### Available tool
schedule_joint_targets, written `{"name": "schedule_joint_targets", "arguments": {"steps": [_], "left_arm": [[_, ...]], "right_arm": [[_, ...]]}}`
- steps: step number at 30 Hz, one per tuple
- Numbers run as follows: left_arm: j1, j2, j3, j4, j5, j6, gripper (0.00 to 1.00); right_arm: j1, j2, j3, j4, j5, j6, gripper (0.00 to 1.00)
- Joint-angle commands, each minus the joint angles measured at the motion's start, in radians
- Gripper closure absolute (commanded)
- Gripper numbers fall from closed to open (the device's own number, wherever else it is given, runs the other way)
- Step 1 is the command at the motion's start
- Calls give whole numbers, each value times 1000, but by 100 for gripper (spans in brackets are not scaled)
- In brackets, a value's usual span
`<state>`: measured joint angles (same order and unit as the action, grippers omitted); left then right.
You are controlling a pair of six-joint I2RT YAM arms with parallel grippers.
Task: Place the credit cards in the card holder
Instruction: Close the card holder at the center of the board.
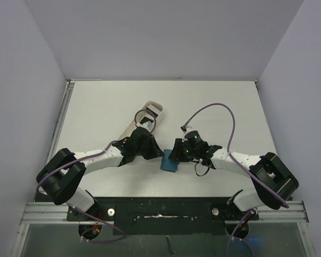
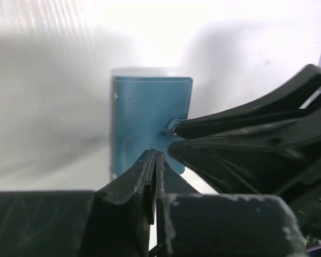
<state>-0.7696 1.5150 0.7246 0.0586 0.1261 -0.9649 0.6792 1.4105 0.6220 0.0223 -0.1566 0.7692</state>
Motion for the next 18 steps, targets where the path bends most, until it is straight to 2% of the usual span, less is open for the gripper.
{"name": "schedule_joint_targets", "arguments": {"steps": [1, 13, 18], "left_arm": [[4, 21, 48, 62, 7, 3, 100], [-1, 98, -30, 130, -5, -9, 99], [-3, 105, -36, 129, -8, -14, 98]], "right_arm": [[-8, 35, 22, 36, 7, -2, 70], [-7, -1, 3, 48, -47, 8, 70], [-7, -71, 13, -58, 42, 28, 70]]}}
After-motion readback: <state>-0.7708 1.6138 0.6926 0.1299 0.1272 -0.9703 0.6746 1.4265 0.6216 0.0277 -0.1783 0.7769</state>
